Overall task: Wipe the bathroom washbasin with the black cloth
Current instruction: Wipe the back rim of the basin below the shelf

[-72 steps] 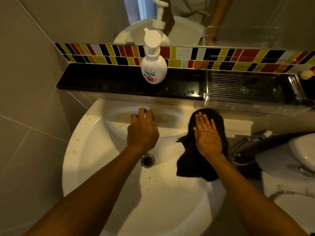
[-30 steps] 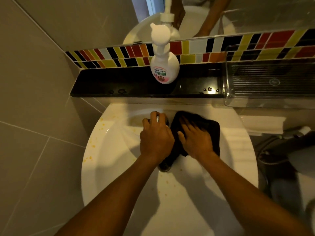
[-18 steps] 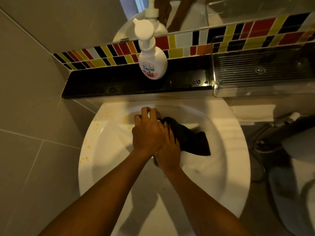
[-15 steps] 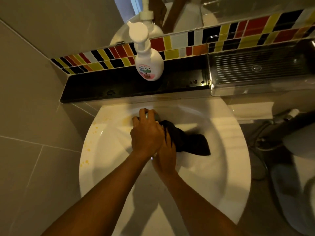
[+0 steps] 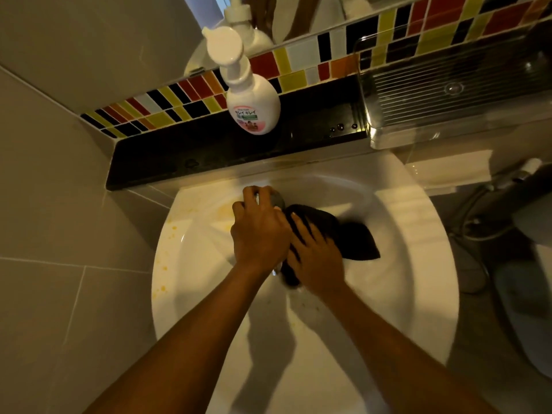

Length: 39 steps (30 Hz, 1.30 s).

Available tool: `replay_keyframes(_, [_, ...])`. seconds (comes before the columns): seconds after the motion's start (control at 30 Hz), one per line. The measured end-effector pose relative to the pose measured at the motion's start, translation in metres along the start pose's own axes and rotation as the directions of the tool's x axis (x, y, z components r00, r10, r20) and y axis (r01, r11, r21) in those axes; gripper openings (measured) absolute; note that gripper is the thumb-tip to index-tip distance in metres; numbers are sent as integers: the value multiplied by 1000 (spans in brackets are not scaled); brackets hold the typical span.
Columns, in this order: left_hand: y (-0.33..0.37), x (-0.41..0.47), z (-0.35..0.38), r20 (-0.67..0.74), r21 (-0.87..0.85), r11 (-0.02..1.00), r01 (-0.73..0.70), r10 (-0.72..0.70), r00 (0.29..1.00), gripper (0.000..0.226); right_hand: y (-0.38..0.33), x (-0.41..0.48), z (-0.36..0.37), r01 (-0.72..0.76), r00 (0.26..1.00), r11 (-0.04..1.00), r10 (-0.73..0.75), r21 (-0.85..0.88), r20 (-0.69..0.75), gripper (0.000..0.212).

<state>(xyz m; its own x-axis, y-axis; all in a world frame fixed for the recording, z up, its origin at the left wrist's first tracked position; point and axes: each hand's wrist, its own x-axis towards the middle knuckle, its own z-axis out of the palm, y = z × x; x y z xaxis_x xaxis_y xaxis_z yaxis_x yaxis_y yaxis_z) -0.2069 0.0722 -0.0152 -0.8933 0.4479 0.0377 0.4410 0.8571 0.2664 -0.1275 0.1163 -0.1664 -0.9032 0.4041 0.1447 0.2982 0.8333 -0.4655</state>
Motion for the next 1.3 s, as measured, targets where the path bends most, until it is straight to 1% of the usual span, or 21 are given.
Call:
replay_keyframes(0.03, [0, 0, 0, -2, 0, 1000, 4, -4, 1000, 38, 17, 0, -7, 37, 999, 999, -37, -28, -4, 52])
replay_keyframes(0.07, [0, 0, 0, -3, 0, 1000, 7, -7, 1000, 37, 29, 5, -15, 17, 1000, 999, -17, -44, -15, 50])
replay_keyframes(0.17, [1, 0, 0, -3, 14, 1000, -4, 4, 1000, 36, 23, 25, -27, -198, 979, 980, 197, -4, -58, 49])
replay_keyframes(0.2, [1, 1, 0, -4, 13, 1000, -6, 6, 1000, 35, 10, 29, -26, -222, 974, 975, 223, 20, -43, 51])
replay_keyframes(0.27, [0, 1, 0, -8, -2, 1000, 0, 0, 1000, 34, -6, 22, -22, -135, 990, 990, 134, 28, 45, 54])
replay_keyframes(0.37, [2, 0, -2, 5, 1, 1000, 2, -2, 1000, 36, 20, 1, -40, 34, 992, 999, -36, 18, 124, 53])
replay_keyframes(0.4, [2, -1, -2, 7, 1, 1000, 2, -2, 1000, 37, 32, 1, -46, 34, 992, 999, -33, -8, 125, 53])
replay_keyframes(0.47, [3, 0, -3, 6, 2, 1000, 4, -4, 1000, 37, 46, 17, -51, -81, 990, 995, 87, -59, 108, 53])
replay_keyframes(0.53, [4, -1, -4, 8, 6, 1000, 12, -12, 1000, 37, 38, 45, -45, -161, 986, 985, 163, -64, 30, 54])
replay_keyframes(0.57, [4, -1, -4, 7, 0, 1000, 11, -11, 1000, 37, 25, 55, -39, -163, 986, 985, 164, -62, 18, 54])
replay_keyframes(0.6, [4, -2, -4, 4, -12, 1000, 9, -9, 1000, 37, 12, 60, -32, -127, 991, 990, 129, -66, 35, 55])
replay_keyframes(0.67, [4, -2, -5, -2, -31, 1000, 1, -1, 1000, 35, 2, 53, -20, 39, 994, 992, -26, -119, 103, 56])
replay_keyframes(0.73, [5, -2, -5, -10, -32, 999, 5, -5, 1000, 32, 19, 47, -25, 165, 981, 983, -155, -85, 118, 50])
replay_keyframes(0.77, [5, -2, -5, -11, -28, 1000, 10, -10, 1000, 32, 33, 47, -29, 202, 977, 977, -197, -62, 85, 50])
replay_keyframes(0.8, [6, -3, -6, -8, -22, 1000, 10, -10, 1000, 32, 44, 48, -33, 206, 977, 976, -203, -64, 60, 56])
replay_keyframes(0.87, [6, -3, -6, -3, -22, 1000, 9, -9, 1000, 33, 57, 56, -41, 86, 996, 995, -84, -42, 31, 70])
replay_keyframes(0.93, [5, -3, -6, -2, -28, 999, 18, -18, 1000, 33, 56, 67, -38, -10, 997, 999, 14, 50, -76, 64])
replay_keyframes(1.03, [6, -4, -7, 8, -18, 1000, 24, -24, 1000, 33, 44, 72, -31, 51, 981, 982, -15, 180, -194, 45])
replay_keyframes(1.13, [6, -4, -7, 8, -18, 999, 36, -36, 999, 33, 42, 78, -32, 171, 965, 959, -115, 228, -237, 43])
replay_keyframes(1.2, [6, -4, -6, 6, -20, 999, 36, -36, 999, 33, 40, 91, -40, 217, 948, 944, -142, 249, -286, 39])
replay_keyframes(1.3, [6, -3, -5, 7, -29, 999, 40, -40, 999, 35, 27, 118, -51, 284, 946, 920, -222, 271, -236, 38])
